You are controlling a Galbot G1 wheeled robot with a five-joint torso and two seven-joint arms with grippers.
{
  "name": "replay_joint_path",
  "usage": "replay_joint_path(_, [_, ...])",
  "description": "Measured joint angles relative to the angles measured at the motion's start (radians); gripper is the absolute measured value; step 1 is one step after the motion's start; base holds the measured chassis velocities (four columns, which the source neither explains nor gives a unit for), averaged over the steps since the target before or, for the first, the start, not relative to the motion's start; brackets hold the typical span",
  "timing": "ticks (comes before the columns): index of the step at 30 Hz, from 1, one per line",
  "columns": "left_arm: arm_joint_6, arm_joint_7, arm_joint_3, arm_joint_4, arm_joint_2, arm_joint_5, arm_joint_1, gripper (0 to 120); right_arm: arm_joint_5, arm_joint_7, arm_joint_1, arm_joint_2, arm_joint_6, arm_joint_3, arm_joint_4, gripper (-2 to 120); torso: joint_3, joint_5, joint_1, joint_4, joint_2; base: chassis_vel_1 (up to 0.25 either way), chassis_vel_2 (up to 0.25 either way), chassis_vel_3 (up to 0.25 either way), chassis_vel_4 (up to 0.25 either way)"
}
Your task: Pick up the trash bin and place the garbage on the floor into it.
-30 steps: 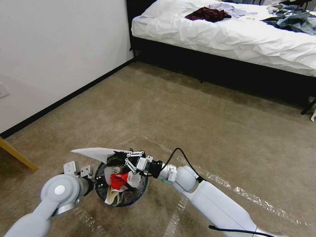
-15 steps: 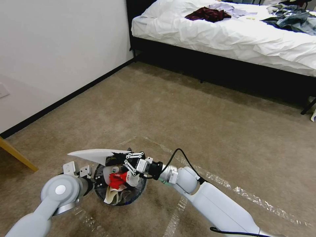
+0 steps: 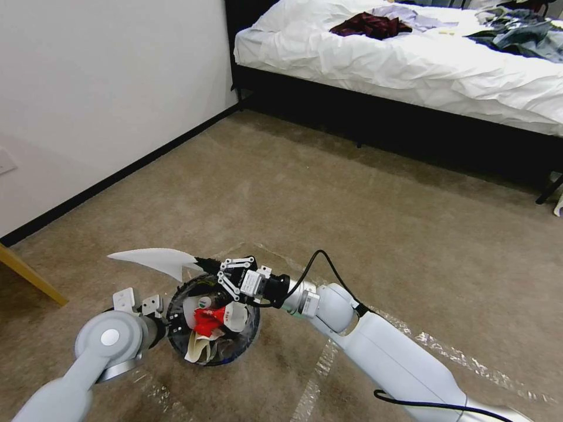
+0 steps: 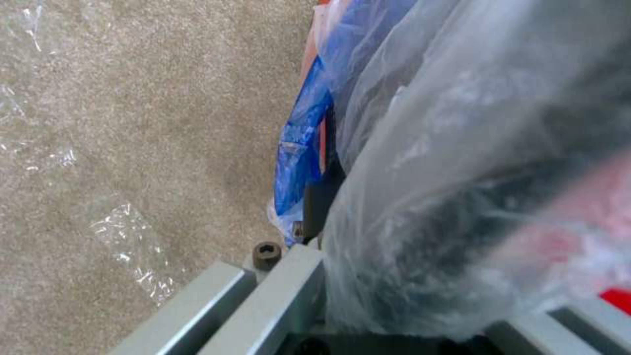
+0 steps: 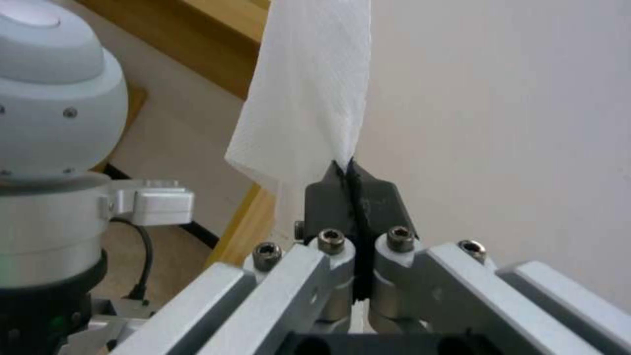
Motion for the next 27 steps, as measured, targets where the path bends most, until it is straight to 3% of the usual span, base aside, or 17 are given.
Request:
replay_joint_path(14, [0.000,0.014,0.000,0.013,-0.006,0.017,0.000,0,0.005,0.001,-0.005,-0.023,-0.019,0.006,0.040,0,0.000,0.0000,0.000,0.0001,0.000,0.000,0.000,0.000,0.000])
replay_joint_path(27, [0.000,0.030,-0.001,0.029,-0.018,0.036,-0.008,0,0.025,0.014,-0.037,-0.110,-0.043,0.010,0.111,0,0.000,-0.0002,0.000,-0.0001,0.000,0.000,0.000,0.000,0.000])
